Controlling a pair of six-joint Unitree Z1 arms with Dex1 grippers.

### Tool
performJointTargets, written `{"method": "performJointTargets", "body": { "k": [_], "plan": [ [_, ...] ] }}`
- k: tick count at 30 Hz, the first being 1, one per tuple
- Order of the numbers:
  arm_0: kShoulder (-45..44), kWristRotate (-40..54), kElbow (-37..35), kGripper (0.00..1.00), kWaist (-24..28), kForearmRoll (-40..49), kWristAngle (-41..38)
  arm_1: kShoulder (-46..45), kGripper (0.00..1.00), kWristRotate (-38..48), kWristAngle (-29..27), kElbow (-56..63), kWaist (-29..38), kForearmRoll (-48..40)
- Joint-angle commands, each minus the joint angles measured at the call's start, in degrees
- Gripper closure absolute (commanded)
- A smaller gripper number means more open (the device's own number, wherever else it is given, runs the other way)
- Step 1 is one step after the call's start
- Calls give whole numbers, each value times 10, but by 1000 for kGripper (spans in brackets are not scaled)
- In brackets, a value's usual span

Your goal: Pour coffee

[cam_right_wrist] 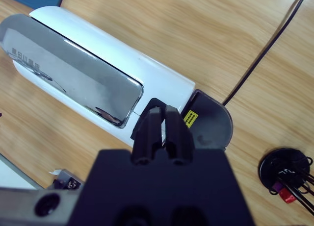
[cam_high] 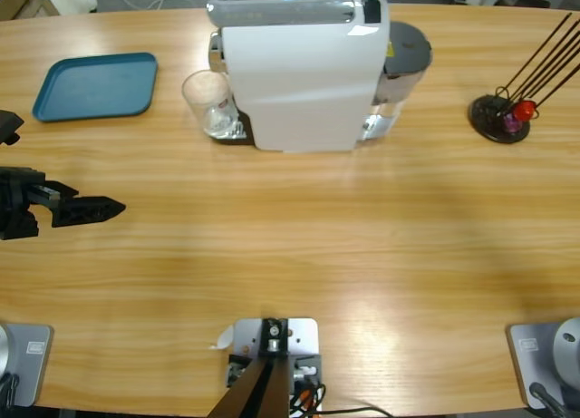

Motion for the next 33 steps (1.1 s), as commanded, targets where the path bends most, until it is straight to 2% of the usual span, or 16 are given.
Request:
{"method": "performJointTargets", "body": {
  "k": [1,22,26,28,29,30,31,32,33],
  "plan": [
    [16,6,20,9,-4,3,8,36,1000,6,0,8,-6,4],
    [17,5,21,9,-4,2,8,50,1000,10,4,22,10,30],
    [16,6,21,9,-4,2,7,14,1000,-1,-22,-58,10,25],
    [15,8,21,9,-4,2,8,-22,1000,-18,-13,-96,15,20],
    [13,12,19,9,-4,2,8,-40,890,-18,-6,-99,21,20],
    [9,19,16,9,-4,1,8,-58,347,-17,-7,-91,28,20],
    [5,28,13,9,-4,-2,7,-76,94,-17,-6,-86,36,18],
    [2,38,11,9,-4,-8,7,-94,14,-17,-6,-71,46,15],
    [0,55,12,9,-4,-16,6,-111,0,-18,-5,-33,57,9]
  ]
}}
